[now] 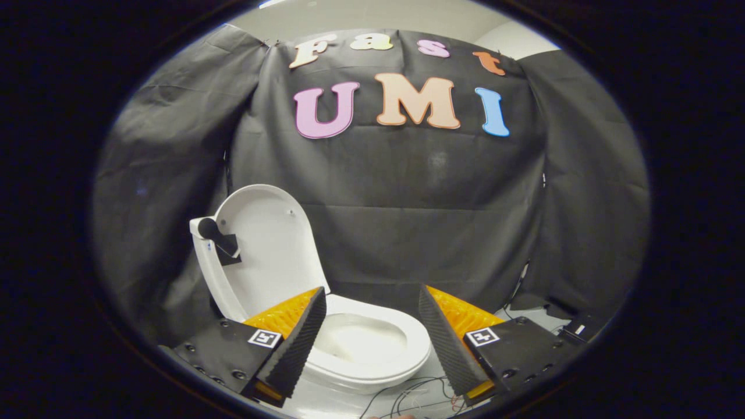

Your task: Open the toilet lid.

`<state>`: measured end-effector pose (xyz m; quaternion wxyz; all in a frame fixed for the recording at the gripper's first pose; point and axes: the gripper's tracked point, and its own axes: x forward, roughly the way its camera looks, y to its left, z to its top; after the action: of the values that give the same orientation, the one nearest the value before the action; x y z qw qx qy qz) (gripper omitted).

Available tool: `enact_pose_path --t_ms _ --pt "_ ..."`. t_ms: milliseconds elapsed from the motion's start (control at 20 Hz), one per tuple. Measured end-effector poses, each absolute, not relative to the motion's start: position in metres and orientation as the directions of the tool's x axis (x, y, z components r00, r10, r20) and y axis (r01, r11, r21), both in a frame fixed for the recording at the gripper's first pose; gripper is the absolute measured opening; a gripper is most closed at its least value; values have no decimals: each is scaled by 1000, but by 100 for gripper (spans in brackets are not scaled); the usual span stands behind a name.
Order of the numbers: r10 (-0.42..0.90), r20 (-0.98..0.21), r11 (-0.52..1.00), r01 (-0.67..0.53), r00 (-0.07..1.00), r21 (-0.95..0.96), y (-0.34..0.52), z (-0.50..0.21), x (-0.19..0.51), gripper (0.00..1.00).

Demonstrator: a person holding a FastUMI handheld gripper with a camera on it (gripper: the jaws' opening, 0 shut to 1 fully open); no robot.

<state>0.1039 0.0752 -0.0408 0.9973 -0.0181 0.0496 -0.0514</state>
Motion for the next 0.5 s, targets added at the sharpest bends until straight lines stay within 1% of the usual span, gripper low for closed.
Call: enact_pose_path --t_ms 350,500 --pt "-112 -49 993 113 992 22 65 -36 111 99" --pt "-94 -47 996 94 994 -4 70 -33 111 97"
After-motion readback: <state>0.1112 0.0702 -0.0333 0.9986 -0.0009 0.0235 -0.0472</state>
